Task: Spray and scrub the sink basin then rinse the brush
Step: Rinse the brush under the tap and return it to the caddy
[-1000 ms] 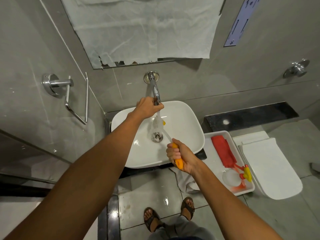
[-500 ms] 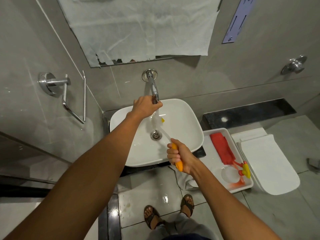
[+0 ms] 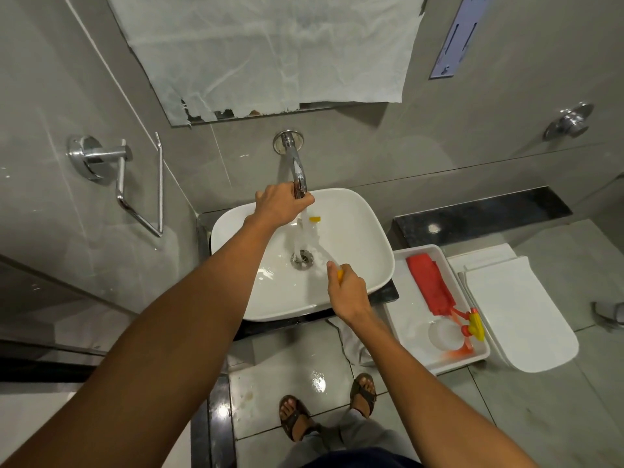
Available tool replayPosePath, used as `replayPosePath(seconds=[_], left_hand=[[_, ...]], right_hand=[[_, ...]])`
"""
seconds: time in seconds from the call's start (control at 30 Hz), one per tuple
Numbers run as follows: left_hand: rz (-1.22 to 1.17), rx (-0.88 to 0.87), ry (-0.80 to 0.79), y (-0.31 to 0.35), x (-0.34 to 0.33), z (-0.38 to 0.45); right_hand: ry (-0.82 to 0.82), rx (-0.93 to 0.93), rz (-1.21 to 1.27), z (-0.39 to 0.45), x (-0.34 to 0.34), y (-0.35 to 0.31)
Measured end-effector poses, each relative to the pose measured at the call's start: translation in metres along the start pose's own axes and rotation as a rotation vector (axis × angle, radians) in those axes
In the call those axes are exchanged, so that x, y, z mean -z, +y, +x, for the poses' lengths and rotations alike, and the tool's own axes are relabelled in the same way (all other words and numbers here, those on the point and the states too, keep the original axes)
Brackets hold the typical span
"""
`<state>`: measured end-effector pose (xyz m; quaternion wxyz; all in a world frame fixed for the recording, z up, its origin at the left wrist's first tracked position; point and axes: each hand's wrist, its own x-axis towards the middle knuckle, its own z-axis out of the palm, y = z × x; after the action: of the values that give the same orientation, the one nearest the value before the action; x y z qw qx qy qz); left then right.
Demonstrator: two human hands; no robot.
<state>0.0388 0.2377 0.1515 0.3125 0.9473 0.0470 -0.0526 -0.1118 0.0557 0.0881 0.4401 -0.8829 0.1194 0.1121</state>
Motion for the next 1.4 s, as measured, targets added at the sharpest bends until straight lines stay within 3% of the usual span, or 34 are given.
replayPosePath(seconds=[0.1, 0.2, 0.33, 0.53, 0.67, 0.77, 0.9, 1.0, 1.07, 1.2, 1.4], left_hand=[[-0.009, 0.0, 0.003, 0.0, 0.0, -0.001], [-0.006, 0.0, 0.001, 0.0, -0.001, -0.001], [0.003, 0.004, -0.001, 0.001, 0.0, -0.002], [0.004, 0.01, -0.001, 0.001, -0.001, -0.002], [0.014, 0.002, -0.017, 0.002, 0.002, -0.002], [0.049, -0.013, -0.035, 0.0, 0.006, -0.001], [0.016, -0.006, -0.064, -0.007, 0.012, -0.001], [-0.215, 0.026, -0.039, -0.014, 0.015, -0.005], [-0.381, 0.014, -0.114, -0.014, 0.018, -0.007], [-0.475, 0.009, -0.18, -0.01, 0.021, -0.006], [-0.539, 0.079, -0.04, -0.015, 0.008, -0.003]], right_hand=[[-0.115, -0.242, 0.385, 0.004, 0.002, -0.001], [-0.364, -0.502, 0.877, 0.011, 0.013, 0.0], [-0.72, -0.716, 1.359, 0.016, 0.032, 0.003], [-0.908, -0.736, 1.574, 0.01, 0.036, 0.009], [-0.887, -0.709, 1.517, 0.009, 0.035, 0.006], [-0.758, -0.677, 1.328, 0.011, 0.032, -0.002], [-0.46, -0.466, 0.806, 0.009, 0.025, -0.014], [-0.285, -0.147, 0.272, 0.005, 0.021, -0.018], [-0.197, -0.008, 0.048, 0.006, 0.019, -0.017], [-0.115, 0.036, -0.047, 0.008, 0.015, -0.016], [-0.056, 0.035, -0.055, 0.008, 0.009, -0.011]])
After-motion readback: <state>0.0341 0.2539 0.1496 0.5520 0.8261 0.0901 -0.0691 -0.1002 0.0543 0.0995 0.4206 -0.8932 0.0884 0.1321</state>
